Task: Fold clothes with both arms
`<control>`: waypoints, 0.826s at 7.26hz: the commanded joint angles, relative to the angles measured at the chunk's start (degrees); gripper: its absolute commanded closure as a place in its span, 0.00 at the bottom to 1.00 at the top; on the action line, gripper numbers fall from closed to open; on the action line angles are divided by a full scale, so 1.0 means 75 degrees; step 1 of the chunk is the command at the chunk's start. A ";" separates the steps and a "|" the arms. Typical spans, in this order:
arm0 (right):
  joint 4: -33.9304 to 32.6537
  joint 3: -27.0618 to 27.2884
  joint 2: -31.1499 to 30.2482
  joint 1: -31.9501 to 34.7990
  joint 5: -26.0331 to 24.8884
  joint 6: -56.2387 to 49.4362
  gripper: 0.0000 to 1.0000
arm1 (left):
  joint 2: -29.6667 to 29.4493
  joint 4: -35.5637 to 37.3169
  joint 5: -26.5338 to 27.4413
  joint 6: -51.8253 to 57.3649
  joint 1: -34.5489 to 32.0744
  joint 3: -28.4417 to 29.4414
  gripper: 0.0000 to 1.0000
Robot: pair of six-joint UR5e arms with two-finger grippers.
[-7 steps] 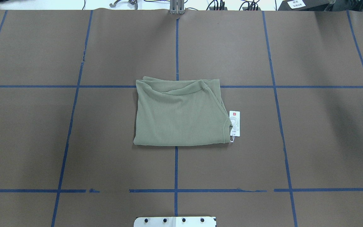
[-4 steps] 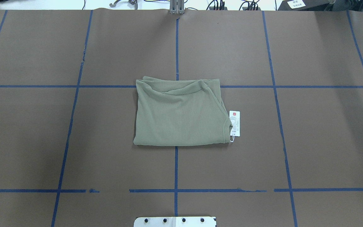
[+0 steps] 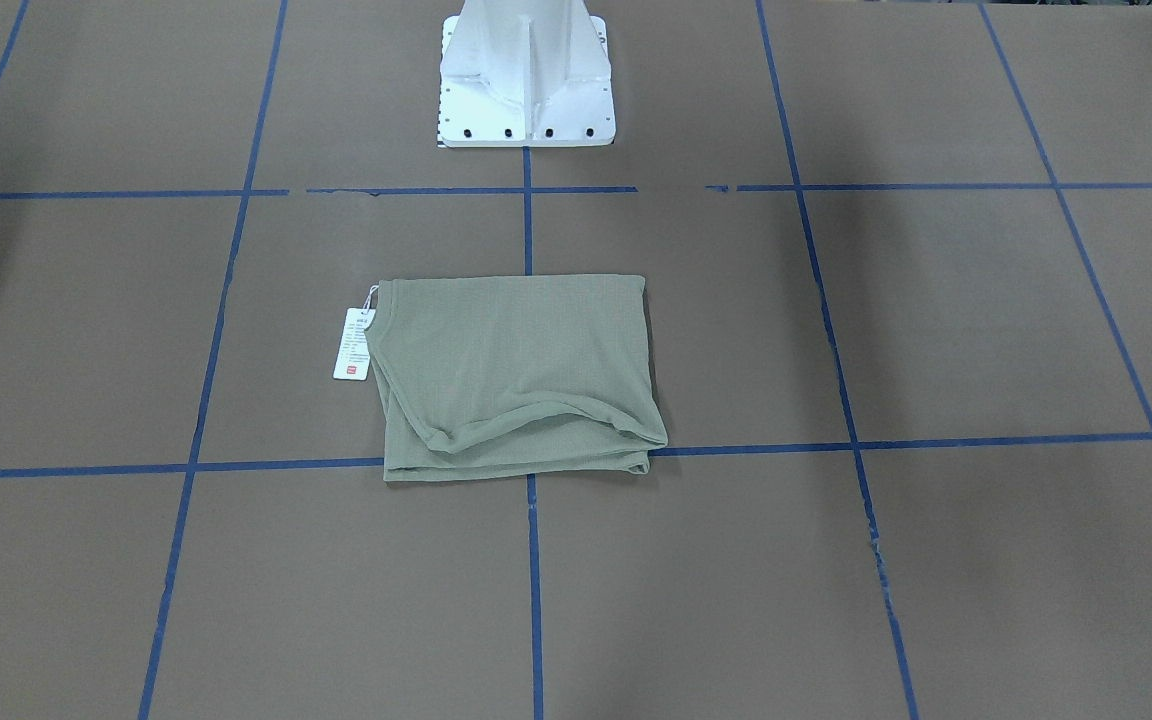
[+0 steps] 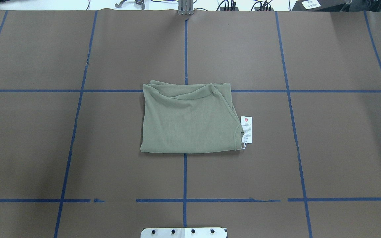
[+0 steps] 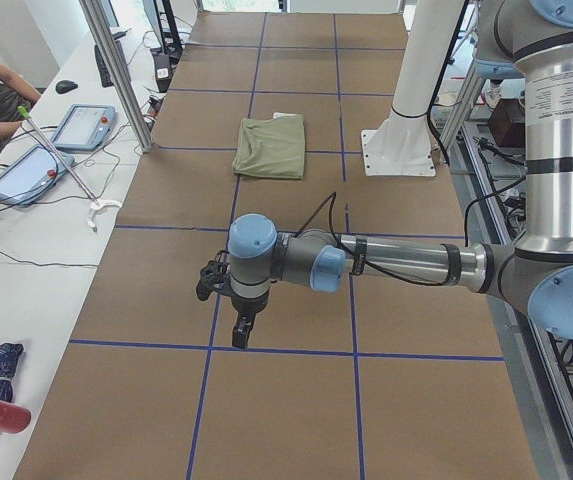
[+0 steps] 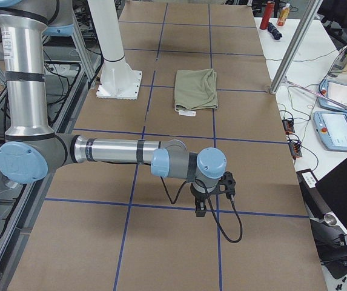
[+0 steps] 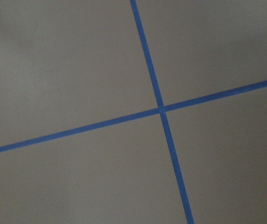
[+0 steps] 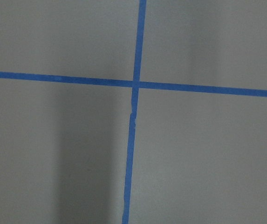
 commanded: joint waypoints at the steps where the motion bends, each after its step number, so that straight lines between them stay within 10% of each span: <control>1: 0.0004 0.0141 -0.0227 0.0001 0.0080 0.0204 0.00 | 0.0017 0.1120 -0.0229 0.0141 0.0007 -0.0603 0.00; 6: 0.0027 0.0679 -0.0671 0.0001 -0.0001 0.0204 0.00 | -0.0054 0.0476 -0.0252 0.0588 0.0007 -0.0074 0.00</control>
